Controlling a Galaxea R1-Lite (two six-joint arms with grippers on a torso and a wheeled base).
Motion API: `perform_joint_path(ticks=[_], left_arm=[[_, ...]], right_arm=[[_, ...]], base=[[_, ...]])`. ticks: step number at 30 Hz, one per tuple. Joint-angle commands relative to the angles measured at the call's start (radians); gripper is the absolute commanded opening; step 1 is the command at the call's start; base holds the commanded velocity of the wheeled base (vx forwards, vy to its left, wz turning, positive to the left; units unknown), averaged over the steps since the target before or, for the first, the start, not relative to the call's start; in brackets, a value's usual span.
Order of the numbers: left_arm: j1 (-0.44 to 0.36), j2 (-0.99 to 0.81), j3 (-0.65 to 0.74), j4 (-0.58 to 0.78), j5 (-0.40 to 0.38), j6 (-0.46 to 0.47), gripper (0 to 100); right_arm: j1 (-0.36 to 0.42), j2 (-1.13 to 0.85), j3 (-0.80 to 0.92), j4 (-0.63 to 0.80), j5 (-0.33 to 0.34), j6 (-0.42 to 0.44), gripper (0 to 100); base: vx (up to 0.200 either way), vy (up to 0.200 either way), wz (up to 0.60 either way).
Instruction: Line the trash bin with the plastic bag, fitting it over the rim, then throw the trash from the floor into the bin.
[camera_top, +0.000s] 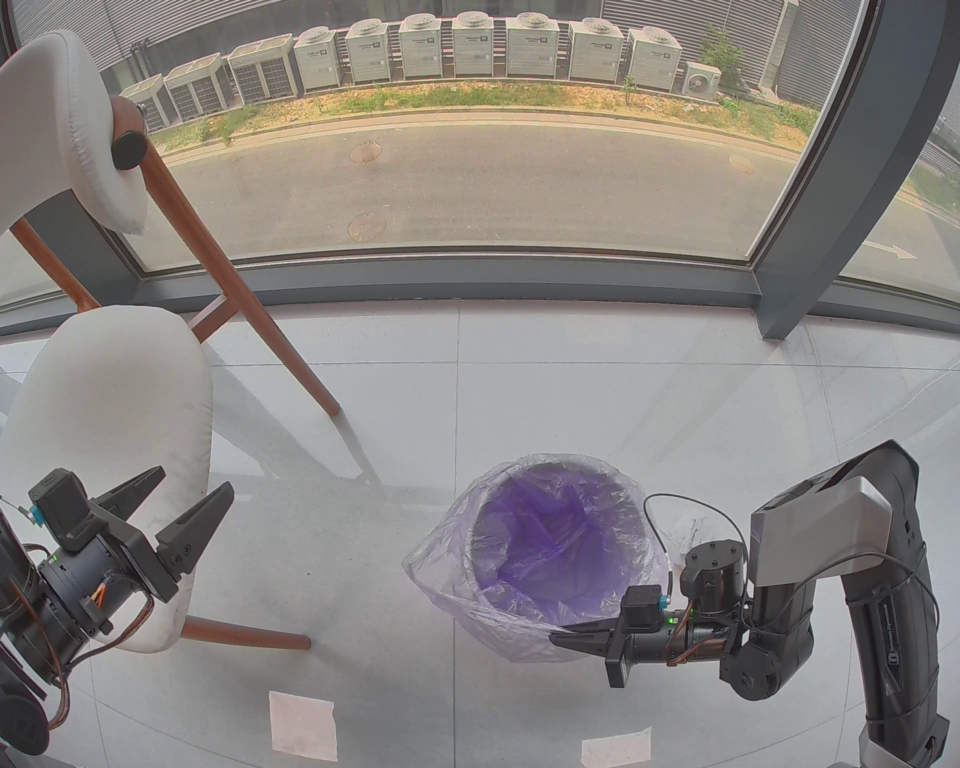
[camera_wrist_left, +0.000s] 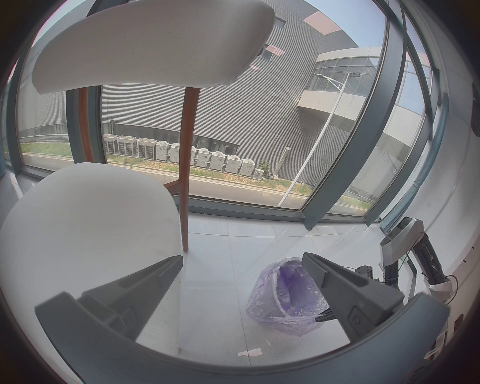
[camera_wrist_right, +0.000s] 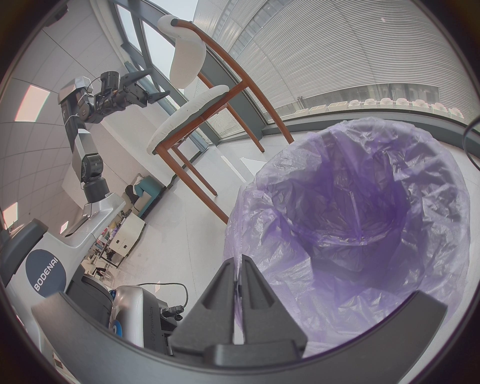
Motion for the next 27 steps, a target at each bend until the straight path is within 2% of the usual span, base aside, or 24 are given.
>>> perform_joint_path(ticks=[1, 6, 13, 16, 21, 25, 27], left_arm=[[0.052, -0.003, -0.001, 0.025, -0.026, 0.000, 100], [0.056, -0.009, 0.009, 0.074, -0.028, -0.005, 100], [0.056, -0.009, 0.012, 0.075, -0.026, -0.002, 100], [0.079, -0.007, 0.007, 0.068, -0.019, 0.001, 100], [0.110, -0.007, 0.007, 0.071, -0.017, 0.003, 100], [0.110, -0.004, 0.009, 0.075, -0.016, 0.024, 100], [0.110, -0.003, 0.009, 0.075, -0.016, 0.038, 100]], right_arm=[[0.001, -0.041, 0.009, -0.003, 0.000, 0.002, 0], [-0.004, -0.065, 0.023, -0.004, 0.000, 0.002, 0], [-0.004, -0.064, 0.020, -0.007, 0.000, 0.004, 0], [-0.005, -0.055, 0.008, -0.015, -0.004, 0.005, 0], [-0.010, -0.039, 0.005, -0.019, -0.010, 0.016, 0], [-0.010, 0.007, -0.012, -0.022, -0.081, 0.016, 0], [-0.010, 0.022, -0.031, -0.024, -0.093, 0.016, 0]], base=[[0.000, 0.000, 0.00], [-0.200, 0.000, 0.00], [-0.200, 0.000, 0.00], [-0.200, 0.000, 0.00], [0.000, 0.000, 0.00], [0.000, 0.000, 0.00], [0.000, 0.000, 0.00]])
